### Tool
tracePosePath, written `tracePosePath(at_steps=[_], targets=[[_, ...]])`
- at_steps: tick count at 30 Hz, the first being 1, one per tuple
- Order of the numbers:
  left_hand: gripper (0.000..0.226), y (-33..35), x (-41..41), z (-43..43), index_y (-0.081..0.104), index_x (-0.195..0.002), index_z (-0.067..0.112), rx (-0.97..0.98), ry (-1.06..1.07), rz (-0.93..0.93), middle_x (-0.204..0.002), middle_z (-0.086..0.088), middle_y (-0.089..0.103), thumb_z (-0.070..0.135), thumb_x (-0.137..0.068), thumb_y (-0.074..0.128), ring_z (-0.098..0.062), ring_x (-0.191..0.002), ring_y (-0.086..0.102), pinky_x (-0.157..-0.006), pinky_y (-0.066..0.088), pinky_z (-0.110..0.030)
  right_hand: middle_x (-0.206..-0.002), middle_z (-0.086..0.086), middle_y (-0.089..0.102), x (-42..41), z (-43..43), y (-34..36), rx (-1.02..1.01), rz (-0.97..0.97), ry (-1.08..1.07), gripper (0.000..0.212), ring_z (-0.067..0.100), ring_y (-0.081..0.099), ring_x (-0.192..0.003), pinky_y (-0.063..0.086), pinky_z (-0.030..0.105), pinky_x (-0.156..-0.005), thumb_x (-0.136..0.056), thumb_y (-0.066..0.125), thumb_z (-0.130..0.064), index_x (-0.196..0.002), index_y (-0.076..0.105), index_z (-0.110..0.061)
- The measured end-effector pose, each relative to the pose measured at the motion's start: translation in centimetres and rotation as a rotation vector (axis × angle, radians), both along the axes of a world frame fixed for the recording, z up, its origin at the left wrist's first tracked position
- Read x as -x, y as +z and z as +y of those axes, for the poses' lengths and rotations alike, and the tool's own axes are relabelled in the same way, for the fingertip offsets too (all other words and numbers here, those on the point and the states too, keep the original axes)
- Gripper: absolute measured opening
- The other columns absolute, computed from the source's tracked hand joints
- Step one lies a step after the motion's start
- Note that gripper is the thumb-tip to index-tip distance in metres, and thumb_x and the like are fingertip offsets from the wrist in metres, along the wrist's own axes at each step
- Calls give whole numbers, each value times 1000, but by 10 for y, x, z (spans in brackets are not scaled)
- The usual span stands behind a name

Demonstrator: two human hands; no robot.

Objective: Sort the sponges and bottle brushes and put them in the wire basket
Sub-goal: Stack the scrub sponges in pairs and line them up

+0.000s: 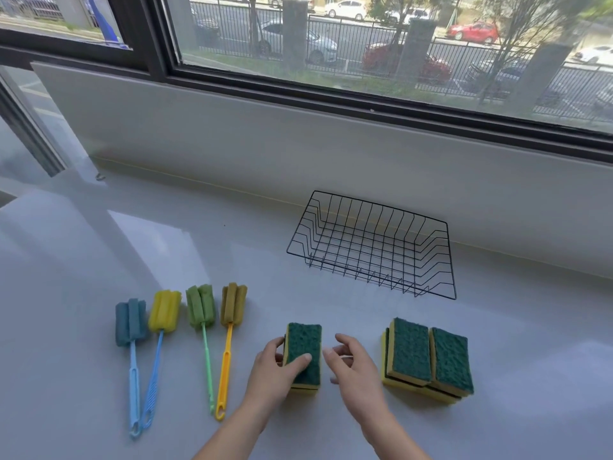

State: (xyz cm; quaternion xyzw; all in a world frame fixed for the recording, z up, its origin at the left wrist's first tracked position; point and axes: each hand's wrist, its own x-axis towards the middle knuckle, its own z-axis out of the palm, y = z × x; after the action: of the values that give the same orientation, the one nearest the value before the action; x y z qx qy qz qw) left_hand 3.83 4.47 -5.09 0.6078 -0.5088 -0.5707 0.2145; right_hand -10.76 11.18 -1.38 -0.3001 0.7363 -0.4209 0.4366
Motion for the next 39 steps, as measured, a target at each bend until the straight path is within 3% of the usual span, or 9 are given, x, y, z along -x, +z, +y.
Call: tracePosePath(at_steps=[3, 6, 8, 12, 16, 23, 32, 35, 39], targets=[[64, 1, 9, -2, 48, -132, 29, -33, -28, 8, -110, -3, 60, 42, -77, 78, -16, -97, 63, -87, 54, -37, -102, -6, 67, 31, 7, 17, 89, 164, -39, 29, 12, 64, -94, 57, 45, -88, -94, 70, -25, -123, 64, -25], [68, -1, 19, -5, 48, -137, 26, -31, -56, 15, -110, -3, 59, 41, -77, 78, -16, -96, 63, -83, 53, -33, -92, -14, 70, 69, 22, 30, 172, 330, -127, 22, 4, 65, -88, 53, 20, -76, -91, 73, -21, -111, 69, -29], [66, -1, 28, -5, 49, -136, 27, -21, -72, 19, -111, -4, 59, 41, -77, 78, -16, -96, 63, -82, 52, -32, -90, -23, 69, 92, 33, 35, 192, 409, -202, 21, -2, 63, -88, 47, 16, -71, -90, 74, -19, -101, 69, -36], [66, 0, 48, -5, 50, -135, 31, -29, -120, 37, -116, -3, 58, 43, -77, 77, -15, -99, 63, -84, 51, -32, -88, -13, 70, 128, 51, 29, 133, 532, -329, 25, 5, 65, -88, 46, 26, -74, -89, 73, -16, -94, 65, -39], [66, 3, 72, -2, 49, -137, 30, -15, -172, 34, -117, -2, 55, 43, -78, 75, -12, -99, 61, -81, 49, -29, -112, -1, 65, 151, 65, 11, -64, 665, -370, 27, 25, 52, -114, 42, 36, -91, -89, 73, -21, -116, 70, -23], [63, 3, 102, 8, 47, -137, 30, -1, -205, 28, -113, 1, 55, 45, -81, 73, -7, -95, 59, -69, 46, -22, -129, 1, 54, 159, 76, 1, -147, 499, -321, 43, 23, 51, -125, 46, 44, -105, -91, 70, -29, -133, 60, -22], [70, 6, 101, 11, 35, -144, 36, 1, -203, 83, -131, 0, 47, 48, -84, 68, -16, -117, 49, -97, 44, -37, -121, -5, 54, 166, 78, 2, -131, 468, -243, 37, 15, 55, -109, 44, 32, -90, -92, 71, -26, -128, 62, -22], [86, 6, 86, 11, 27, -145, 42, 177, -309, 55, -137, 9, 39, 43, -75, 78, -11, -128, 41, -104, 40, -36, -117, -9, 50, 166, 79, 3, -123, 613, -192, 37, 18, 50, -119, 41, 29, -92, -90, 72, -25, -126, 64, -21], [120, 12, 88, 6, -2, -148, 51, 592, -691, -186, -153, 19, 6, 61, -56, 74, -1, -143, 8, -113, 25, -27, -129, -5, 56, 162, 69, 14, 44, 864, -4, 55, 21, 48, -124, 40, 26, -97, -82, 79, -29, -133, 62, -16]])
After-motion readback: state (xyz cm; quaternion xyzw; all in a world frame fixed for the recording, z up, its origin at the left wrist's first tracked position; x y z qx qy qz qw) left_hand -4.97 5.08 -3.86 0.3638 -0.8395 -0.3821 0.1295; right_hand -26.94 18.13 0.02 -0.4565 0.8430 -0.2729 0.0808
